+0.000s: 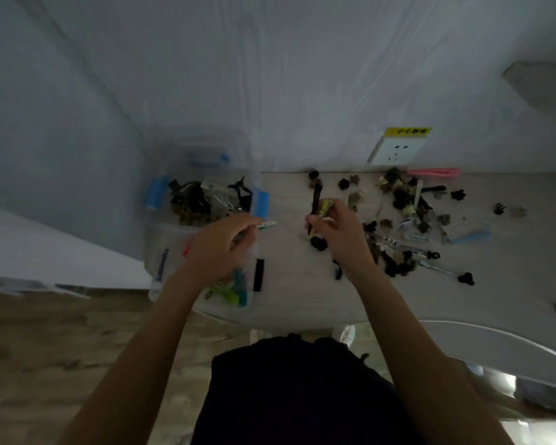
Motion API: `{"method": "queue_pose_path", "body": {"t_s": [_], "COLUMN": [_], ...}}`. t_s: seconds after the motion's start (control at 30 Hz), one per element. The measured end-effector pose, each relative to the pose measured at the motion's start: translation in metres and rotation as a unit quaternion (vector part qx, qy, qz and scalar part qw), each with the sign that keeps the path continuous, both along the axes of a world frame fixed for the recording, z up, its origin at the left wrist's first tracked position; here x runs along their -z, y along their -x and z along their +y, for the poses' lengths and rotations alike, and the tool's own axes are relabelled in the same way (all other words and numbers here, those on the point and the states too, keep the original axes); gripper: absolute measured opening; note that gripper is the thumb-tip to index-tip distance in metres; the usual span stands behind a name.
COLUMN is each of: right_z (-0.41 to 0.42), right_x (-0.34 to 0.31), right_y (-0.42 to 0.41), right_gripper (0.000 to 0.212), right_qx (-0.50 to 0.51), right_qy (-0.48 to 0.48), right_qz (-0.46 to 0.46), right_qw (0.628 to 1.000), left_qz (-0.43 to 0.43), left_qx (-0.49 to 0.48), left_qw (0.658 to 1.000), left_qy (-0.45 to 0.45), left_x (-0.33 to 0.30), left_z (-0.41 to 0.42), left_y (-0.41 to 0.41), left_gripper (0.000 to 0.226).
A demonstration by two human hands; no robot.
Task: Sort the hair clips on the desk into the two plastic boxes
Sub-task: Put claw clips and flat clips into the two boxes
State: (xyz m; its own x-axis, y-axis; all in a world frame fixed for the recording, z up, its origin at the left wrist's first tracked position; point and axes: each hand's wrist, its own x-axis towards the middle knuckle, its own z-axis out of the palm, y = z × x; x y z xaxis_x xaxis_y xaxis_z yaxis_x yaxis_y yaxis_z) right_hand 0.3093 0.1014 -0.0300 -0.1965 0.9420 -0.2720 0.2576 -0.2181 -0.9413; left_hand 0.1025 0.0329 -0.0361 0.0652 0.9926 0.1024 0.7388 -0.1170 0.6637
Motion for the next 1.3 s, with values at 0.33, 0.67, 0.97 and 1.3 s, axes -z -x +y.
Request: {"method": "queue_pose_path", "body": {"t_s": [0.33, 0.67, 0.97, 1.3], "right_z": [-0.049, -0.065, -0.045, -0.040], "right_x": [0.000, 0.011, 0.041, 0.086], "right_y": [0.113, 0.105, -0.059, -0.098], "right_gripper": [0.021, 0.022, 0.017, 0.039], "right_qx": [-0.253, -0.262, -0.052, -0.310], "right_qy": [-0.202, -0.312, -0.216, -0.240], "right_qz": [-0.225, -0.278, -0.371, -0.430], "right_qw": [0.919, 0.870, 0.902, 0.813], "left_qz": [0.157, 0.068, 0.007, 0.210], "left_qx": [-0.044, -0.158, 0.047, 0.091], "left_qw": [0.986, 0.975, 0.999, 0.959], "left_qy": [0.041, -0.142, -0.002, 0.167], "left_x": [0.030, 0.017, 0.018, 0.081], "left_z": [-0.069, -0.081, 0.012, 0.086], "left_y": [0.070, 0.048, -0.073, -0.145], "left_gripper": [0.026, 0.022, 0.028, 0.044]}}
